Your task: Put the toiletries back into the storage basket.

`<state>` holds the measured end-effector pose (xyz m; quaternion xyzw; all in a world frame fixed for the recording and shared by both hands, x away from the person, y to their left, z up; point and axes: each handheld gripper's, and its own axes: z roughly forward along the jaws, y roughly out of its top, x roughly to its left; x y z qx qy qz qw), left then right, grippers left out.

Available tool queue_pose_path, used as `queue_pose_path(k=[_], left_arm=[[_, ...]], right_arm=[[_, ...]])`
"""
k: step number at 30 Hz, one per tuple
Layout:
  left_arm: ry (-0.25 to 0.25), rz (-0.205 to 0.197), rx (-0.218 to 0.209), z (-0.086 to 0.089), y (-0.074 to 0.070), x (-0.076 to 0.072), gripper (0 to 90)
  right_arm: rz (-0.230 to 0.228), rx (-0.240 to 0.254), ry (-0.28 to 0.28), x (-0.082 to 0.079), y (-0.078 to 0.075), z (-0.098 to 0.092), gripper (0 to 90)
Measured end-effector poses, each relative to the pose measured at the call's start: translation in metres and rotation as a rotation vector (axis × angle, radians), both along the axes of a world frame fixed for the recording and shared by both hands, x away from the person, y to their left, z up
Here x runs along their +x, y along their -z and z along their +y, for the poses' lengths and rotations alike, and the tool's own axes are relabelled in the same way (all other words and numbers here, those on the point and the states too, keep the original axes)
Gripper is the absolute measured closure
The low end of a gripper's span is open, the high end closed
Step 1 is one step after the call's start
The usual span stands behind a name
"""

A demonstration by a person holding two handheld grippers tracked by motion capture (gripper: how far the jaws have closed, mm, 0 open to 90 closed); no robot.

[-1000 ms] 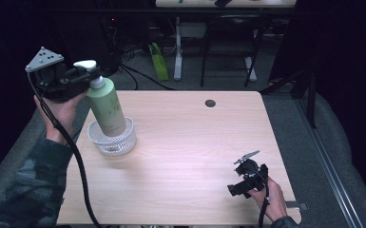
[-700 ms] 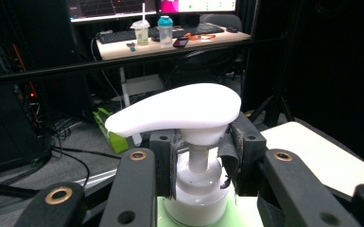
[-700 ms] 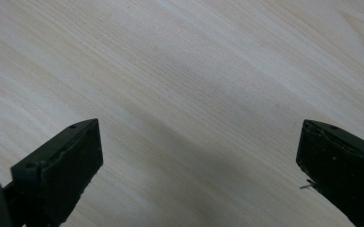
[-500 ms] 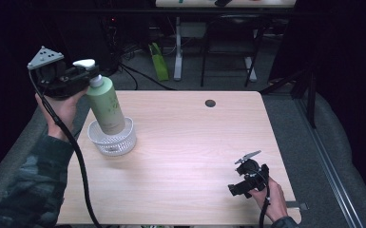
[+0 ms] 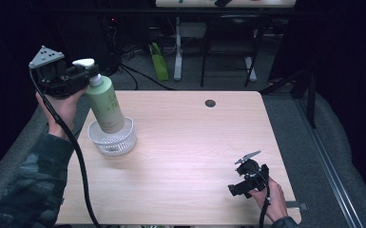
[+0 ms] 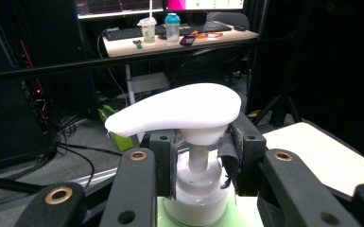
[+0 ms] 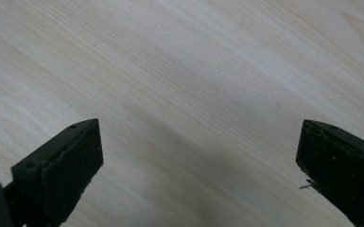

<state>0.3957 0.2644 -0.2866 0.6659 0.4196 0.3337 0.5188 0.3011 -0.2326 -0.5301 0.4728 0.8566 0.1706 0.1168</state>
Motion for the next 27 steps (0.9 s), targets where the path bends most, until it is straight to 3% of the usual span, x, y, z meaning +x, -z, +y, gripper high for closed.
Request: queue_pose_path(k=[27], left_arm=[[-0.023, 0.021, -0.023, 0.007, 0.010, 0.016, 68.0]], right_arm=[[0.000, 0.007, 0.007, -0.002, -0.001, -0.001, 1.1]])
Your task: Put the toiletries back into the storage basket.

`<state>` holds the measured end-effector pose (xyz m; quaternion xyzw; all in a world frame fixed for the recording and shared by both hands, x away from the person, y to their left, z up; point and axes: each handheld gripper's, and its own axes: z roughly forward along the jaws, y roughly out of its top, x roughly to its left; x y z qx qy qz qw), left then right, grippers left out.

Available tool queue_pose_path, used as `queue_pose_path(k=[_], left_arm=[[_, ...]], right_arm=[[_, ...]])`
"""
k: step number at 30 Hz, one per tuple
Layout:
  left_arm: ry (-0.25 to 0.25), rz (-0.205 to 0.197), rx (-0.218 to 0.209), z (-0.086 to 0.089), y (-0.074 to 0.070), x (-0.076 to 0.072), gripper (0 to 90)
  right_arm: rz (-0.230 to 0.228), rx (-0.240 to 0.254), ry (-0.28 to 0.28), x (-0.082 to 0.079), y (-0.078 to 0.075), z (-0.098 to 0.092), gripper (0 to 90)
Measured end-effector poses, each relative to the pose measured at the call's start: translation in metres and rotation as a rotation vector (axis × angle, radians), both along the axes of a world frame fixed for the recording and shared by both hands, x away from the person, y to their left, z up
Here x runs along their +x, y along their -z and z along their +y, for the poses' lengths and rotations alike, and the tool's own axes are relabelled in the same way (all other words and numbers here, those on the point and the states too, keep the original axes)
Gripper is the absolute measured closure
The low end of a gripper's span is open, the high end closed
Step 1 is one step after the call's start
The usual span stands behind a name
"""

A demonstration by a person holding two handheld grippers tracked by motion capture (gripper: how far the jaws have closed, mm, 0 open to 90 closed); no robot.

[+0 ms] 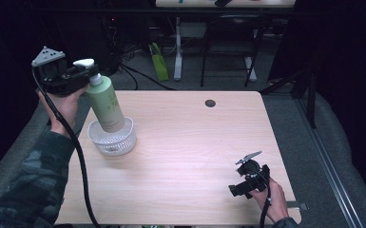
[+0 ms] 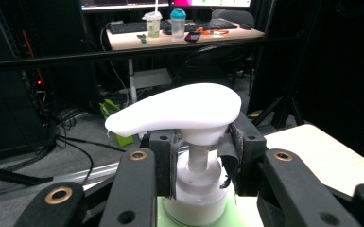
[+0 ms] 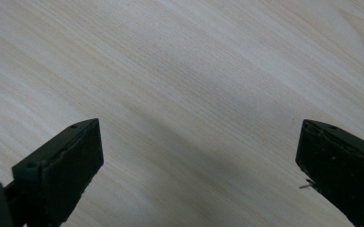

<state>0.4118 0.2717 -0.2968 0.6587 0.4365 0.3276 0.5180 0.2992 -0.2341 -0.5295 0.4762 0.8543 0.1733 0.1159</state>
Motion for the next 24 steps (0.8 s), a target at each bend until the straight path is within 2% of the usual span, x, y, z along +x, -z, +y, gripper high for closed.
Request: queue_pose_path(k=[24], left_arm=[[-0.024, 0.030, 0.000, 0.013, 0.021, 0.002, 67.9]], right_arm=[[0.001, -0.009, 0.004, -0.001, 0.001, -0.001, 1.1]])
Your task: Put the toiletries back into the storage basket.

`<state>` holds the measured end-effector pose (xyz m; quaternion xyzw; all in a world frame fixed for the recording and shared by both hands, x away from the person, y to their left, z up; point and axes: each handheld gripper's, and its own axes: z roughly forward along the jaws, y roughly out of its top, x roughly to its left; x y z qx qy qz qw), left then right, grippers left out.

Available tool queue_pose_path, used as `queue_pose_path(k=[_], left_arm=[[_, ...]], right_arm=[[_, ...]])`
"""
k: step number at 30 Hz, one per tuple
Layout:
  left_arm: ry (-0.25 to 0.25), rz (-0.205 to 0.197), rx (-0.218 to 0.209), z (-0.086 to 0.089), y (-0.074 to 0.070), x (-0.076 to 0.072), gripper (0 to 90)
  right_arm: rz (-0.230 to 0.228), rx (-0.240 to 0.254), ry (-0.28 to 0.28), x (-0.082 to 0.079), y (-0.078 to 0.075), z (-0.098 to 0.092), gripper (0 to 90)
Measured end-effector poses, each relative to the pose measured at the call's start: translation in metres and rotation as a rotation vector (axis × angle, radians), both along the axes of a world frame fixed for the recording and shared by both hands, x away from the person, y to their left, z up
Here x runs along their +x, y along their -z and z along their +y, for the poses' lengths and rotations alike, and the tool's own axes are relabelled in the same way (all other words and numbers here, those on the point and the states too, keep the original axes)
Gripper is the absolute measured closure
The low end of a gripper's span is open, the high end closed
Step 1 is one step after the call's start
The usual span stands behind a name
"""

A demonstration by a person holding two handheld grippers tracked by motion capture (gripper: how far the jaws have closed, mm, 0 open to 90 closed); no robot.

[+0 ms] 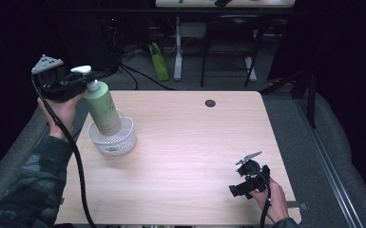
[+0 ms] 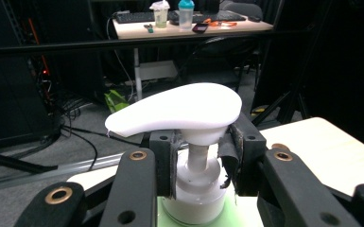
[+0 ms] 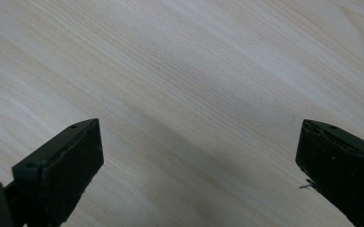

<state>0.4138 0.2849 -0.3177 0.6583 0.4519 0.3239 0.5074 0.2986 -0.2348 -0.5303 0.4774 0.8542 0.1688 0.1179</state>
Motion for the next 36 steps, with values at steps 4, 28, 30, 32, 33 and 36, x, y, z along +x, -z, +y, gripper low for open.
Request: queue_pose_path(k=[4, 28, 30, 32, 33, 36], left_arm=[[-0.002, 0.007, 0.002, 0.001, 0.004, 0.001, 67.9], [0.002, 0.020, -0.009, 0.002, 0.017, 0.003, 67.9], [0.003, 0.024, -0.008, 0.002, 0.019, 0.004, 67.9], [0.004, 0.023, -0.010, 0.002, 0.021, 0.004, 68.0], [0.004, 0.025, -0.009, 0.002, 0.022, 0.004, 68.0], [0.004, 0.027, -0.014, 0.002, 0.025, 0.005, 68.0]], right_arm=[[0.002, 0.007, -0.003, 0.000, 0.000, 0.000, 1.1], [0.002, 0.007, -0.002, -0.001, 0.000, 0.000, 1.4], [0.002, 0.007, -0.002, -0.001, 0.000, 0.000, 1.4], [0.002, 0.007, -0.002, -0.001, 0.000, 0.000, 1.4], [0.004, 0.008, 0.000, -0.001, 0.000, 0.000, 1.4], [0.001, 0.004, -0.002, -0.001, 0.000, -0.001, 1.4]])
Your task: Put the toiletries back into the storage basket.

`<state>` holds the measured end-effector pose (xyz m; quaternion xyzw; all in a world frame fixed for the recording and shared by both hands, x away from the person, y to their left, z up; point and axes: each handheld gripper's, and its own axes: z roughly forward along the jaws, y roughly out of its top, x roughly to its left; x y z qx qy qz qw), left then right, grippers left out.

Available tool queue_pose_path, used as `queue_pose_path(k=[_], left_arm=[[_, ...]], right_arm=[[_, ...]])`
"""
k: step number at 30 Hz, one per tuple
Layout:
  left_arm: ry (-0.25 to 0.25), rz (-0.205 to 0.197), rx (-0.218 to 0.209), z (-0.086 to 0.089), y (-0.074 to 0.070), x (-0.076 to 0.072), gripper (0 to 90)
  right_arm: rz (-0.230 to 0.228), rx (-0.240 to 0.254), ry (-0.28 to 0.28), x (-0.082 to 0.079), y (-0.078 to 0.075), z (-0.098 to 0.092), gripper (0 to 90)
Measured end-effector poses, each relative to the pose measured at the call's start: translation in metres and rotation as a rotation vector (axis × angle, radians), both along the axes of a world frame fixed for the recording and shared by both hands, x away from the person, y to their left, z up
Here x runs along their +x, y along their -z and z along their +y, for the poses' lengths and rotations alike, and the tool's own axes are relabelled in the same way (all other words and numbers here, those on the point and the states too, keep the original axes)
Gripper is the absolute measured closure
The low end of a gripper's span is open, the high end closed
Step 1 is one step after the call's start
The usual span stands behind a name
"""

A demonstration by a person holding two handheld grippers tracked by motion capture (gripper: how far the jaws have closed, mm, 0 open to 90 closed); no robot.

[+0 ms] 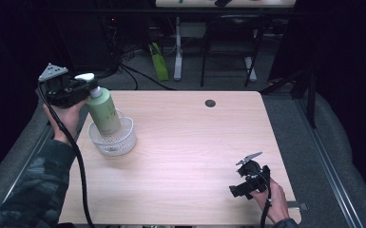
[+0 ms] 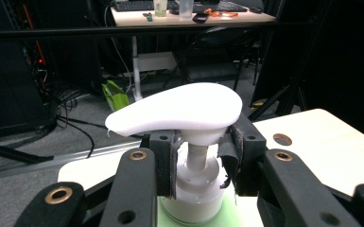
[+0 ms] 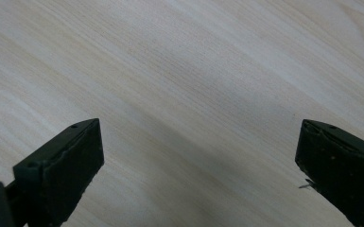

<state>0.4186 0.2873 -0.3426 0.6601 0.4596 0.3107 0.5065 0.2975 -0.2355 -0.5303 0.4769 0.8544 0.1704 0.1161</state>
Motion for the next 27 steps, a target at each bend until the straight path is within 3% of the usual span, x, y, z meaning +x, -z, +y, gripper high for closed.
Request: queue_pose_path(k=[27], left_arm=[[-0.013, 0.017, 0.005, -0.002, 0.028, 0.004, 67.9]], right_arm=[[0.001, 0.004, 0.000, 0.000, 0.000, 0.000, 1.5]])
